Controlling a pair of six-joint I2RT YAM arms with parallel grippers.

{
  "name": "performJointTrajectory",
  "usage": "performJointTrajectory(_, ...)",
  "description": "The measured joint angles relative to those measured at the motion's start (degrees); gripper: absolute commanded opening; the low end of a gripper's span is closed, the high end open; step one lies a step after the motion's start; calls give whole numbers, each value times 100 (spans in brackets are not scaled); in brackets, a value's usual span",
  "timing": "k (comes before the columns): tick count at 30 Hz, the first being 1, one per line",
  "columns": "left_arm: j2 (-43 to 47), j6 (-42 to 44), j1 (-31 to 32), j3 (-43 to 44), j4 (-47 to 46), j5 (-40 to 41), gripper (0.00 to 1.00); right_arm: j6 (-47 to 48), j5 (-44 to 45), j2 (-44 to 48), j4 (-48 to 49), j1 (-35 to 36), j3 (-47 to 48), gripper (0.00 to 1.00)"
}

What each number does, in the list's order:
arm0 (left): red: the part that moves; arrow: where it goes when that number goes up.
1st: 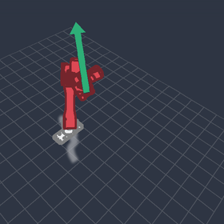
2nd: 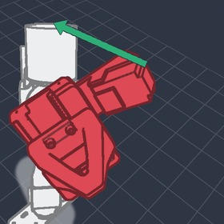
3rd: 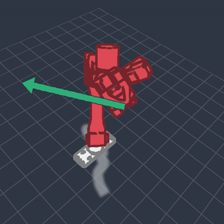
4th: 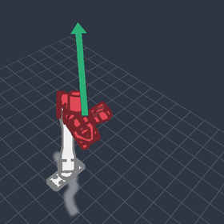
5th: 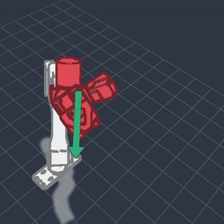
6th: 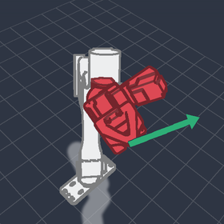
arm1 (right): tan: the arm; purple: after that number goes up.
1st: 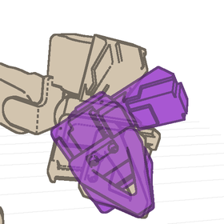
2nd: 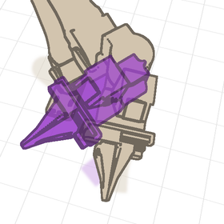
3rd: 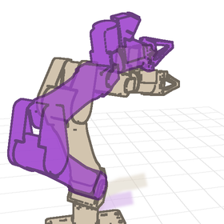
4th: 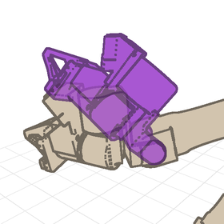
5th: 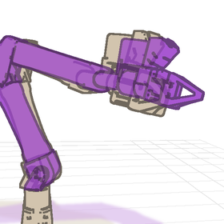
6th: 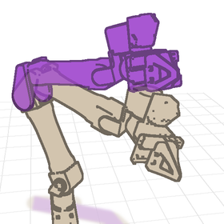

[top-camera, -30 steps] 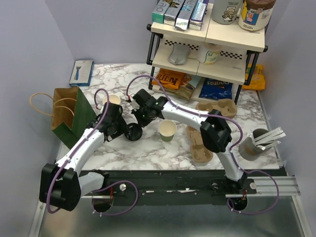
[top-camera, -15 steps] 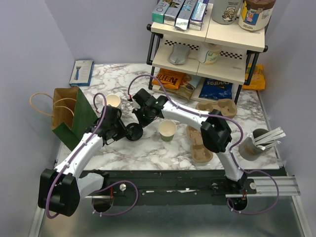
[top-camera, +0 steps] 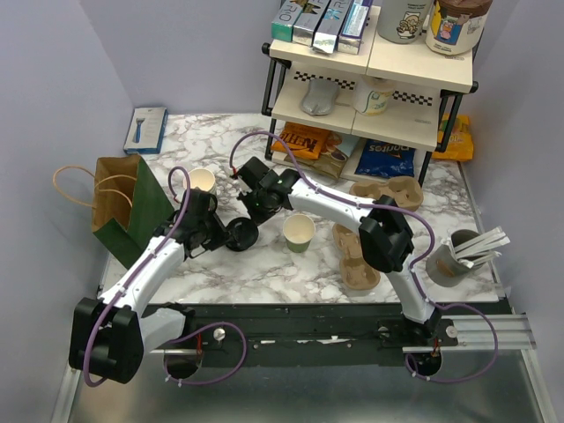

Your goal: Pack the takeout coffee

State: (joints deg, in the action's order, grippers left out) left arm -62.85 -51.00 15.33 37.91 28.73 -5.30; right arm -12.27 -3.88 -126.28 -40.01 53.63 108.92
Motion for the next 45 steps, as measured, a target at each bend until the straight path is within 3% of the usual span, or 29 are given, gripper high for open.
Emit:
performJointTrajectory(12,0,-264,0,-146,-11,221,28,-151,-343,0,-39,-35,15,1)
performJointTrajectory(14,-2,-293,0,-164,-15,256,21,-188,-409,0,-57,-46,15,1)
performJointTrajectory(16,-11,-315,0,-168,-7,323,0,-216,-452,0,-72,-48,15,1)
performJointTrajectory(22,-31,-258,4,-173,52,422,0,-249,-461,0,-101,-55,15,1)
performJointTrajectory(26,20,-216,4,-173,55,420,0,-195,-455,0,-101,-55,15,24)
performJointTrajectory(27,39,-221,7,-168,61,417,0,-170,-457,0,-98,-52,15,36)
performJointTrajectory(30,37,-245,15,-79,133,417,0,-85,-452,7,-72,-31,13,60)
performJointTrajectory(33,-7,-330,15,74,247,417,0,-33,-431,85,35,-9,-70,67)
performJointTrajectory(39,-122,-511,15,358,612,448,0,457,-444,710,557,0,-769,69)
performJointTrajectory(45,-319,-496,15,883,1132,490,0,1598,-844,1969,1851,0,-2369,66)
